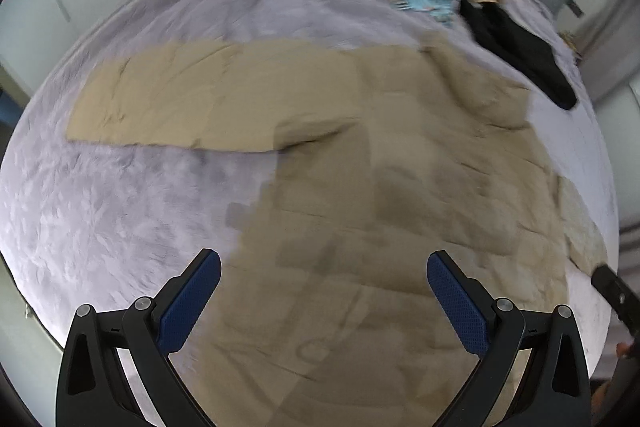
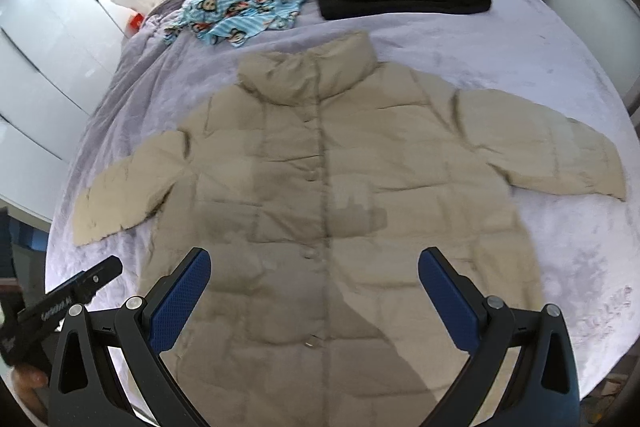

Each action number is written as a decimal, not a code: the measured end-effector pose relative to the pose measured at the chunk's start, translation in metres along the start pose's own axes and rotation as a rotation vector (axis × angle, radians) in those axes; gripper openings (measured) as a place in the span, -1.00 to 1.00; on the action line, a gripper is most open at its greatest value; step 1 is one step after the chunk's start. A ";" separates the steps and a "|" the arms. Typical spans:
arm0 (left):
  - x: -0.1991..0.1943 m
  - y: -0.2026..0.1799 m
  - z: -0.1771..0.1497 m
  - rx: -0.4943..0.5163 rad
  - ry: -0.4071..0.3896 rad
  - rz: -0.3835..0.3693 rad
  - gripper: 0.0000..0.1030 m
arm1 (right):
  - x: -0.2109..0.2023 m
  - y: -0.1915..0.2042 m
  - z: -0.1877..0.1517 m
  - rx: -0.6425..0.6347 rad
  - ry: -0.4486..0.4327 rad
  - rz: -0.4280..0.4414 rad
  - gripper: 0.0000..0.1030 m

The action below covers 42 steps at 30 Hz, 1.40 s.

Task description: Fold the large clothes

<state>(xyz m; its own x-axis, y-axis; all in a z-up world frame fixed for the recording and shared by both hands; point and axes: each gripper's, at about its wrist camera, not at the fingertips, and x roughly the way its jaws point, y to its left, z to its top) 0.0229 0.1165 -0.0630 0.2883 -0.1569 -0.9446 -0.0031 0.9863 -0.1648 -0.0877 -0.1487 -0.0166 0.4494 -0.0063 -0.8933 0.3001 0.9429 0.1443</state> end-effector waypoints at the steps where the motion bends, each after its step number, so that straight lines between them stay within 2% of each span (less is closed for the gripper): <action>1: 0.008 0.015 0.005 -0.017 0.008 -0.009 1.00 | 0.010 0.011 -0.002 -0.021 0.034 -0.005 1.00; 3: 0.023 0.050 0.016 -0.070 0.012 -0.037 1.00 | 0.031 0.030 -0.002 -0.063 0.112 -0.021 1.00; 5: 0.037 0.083 0.027 -0.132 -0.002 -0.076 1.00 | 0.048 0.048 -0.007 -0.080 0.149 -0.016 1.00; 10: 0.081 0.164 0.052 -0.325 -0.033 -0.227 1.00 | 0.091 0.083 -0.023 -0.047 0.222 0.065 1.00; 12: 0.099 0.186 0.058 -0.379 -0.042 -0.278 1.00 | 0.103 0.094 -0.027 -0.048 0.230 0.084 1.00; 18: 0.142 0.219 0.078 -0.495 -0.045 -0.363 1.00 | 0.134 0.113 -0.034 -0.063 0.232 0.112 1.00; 22: 0.150 0.229 0.106 -0.509 -0.113 -0.349 1.00 | 0.143 0.117 -0.030 -0.059 0.216 0.132 1.00; 24: 0.151 0.237 0.119 -0.527 -0.149 -0.307 0.98 | 0.148 0.119 -0.025 -0.062 0.202 0.148 1.00; 25: 0.151 0.241 0.126 -0.540 -0.165 -0.278 0.69 | 0.150 0.121 -0.021 -0.065 0.195 0.151 1.00; 26: 0.151 0.246 0.131 -0.543 -0.169 -0.263 0.10 | 0.152 0.123 -0.017 -0.067 0.187 0.158 1.00; 27: 0.153 0.250 0.136 -0.537 -0.161 -0.251 -0.22 | 0.154 0.125 -0.013 -0.066 0.179 0.166 1.00; 28: 0.154 0.254 0.141 -0.524 -0.150 -0.247 -0.73 | 0.156 0.126 -0.008 -0.062 0.170 0.170 1.00; 29: 0.152 0.256 0.145 -0.511 -0.149 -0.241 -0.83 | 0.158 0.127 -0.001 -0.051 0.158 0.177 1.00; 30: 0.146 0.258 0.146 -0.497 -0.159 -0.227 -0.83 | 0.158 0.127 0.003 -0.039 0.151 0.186 0.99; 32: 0.127 0.255 0.149 -0.432 -0.209 -0.185 -0.83 | 0.161 0.130 0.015 -0.005 0.130 0.221 0.79; 34: 0.105 0.248 0.149 -0.354 -0.259 -0.161 -0.83 | 0.168 0.135 0.030 0.017 0.121 0.250 -0.48; 35: 0.094 0.243 0.150 -0.313 -0.281 -0.151 -0.83 | 0.176 0.138 0.038 0.030 0.134 0.261 -0.64; 36: 0.085 0.237 0.150 -0.276 -0.301 -0.142 -0.83 | 0.183 0.143 0.043 0.044 0.138 0.282 -0.74; 42: 0.031 0.200 0.153 -0.106 -0.419 -0.144 -0.83 | 0.224 0.188 0.060 0.037 0.135 0.400 -0.76</action>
<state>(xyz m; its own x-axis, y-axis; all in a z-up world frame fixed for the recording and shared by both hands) 0.1776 0.3163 -0.0819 0.6556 -0.2364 -0.7172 -0.0263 0.9420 -0.3345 0.1198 0.0070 -0.1635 0.4235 0.4036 -0.8110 0.1557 0.8495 0.5041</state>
